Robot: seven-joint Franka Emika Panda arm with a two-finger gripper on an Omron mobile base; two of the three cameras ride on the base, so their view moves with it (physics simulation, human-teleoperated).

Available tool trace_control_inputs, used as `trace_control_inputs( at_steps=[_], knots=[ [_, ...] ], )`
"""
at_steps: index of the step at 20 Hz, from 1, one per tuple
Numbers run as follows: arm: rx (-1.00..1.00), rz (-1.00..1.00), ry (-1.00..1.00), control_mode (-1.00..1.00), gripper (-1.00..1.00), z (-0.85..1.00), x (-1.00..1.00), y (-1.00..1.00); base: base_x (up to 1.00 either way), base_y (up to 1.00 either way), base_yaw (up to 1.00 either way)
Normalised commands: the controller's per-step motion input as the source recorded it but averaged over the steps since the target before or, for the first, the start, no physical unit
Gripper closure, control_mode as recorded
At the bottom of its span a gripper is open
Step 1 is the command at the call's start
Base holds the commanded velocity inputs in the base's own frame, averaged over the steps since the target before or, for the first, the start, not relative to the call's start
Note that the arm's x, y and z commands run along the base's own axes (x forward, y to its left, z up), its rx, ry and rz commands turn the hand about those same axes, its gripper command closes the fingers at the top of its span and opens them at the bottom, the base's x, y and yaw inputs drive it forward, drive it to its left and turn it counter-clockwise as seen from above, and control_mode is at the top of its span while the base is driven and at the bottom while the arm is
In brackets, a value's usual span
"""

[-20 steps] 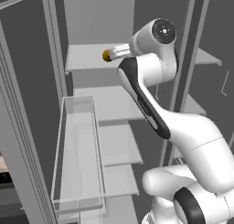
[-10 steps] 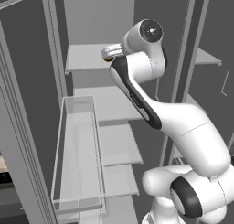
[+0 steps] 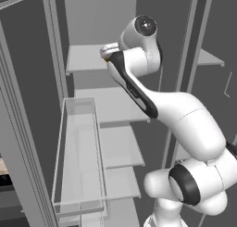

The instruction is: Retrieve a lemon from the fridge and place it on the cutting board with the fish.

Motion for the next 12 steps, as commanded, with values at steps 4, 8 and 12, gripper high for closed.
trace_control_inputs(
  at_steps=[4, 8, 12],
  knots=[
    [0.02, 0.01, 0.03, -1.0, -1.0, -0.09, 0.33, 0.02, 0.0, 0.0, 0.0],
    [0.0, 0.0, 0.0, -1.0, -1.0, -0.03, 0.3, 0.13, 0.0, 0.0, 0.0],
    [0.0, 0.0, 0.0, -1.0, -1.0, -0.01, 0.33, 0.14, 0.0, 0.0, 0.0]
  ],
)
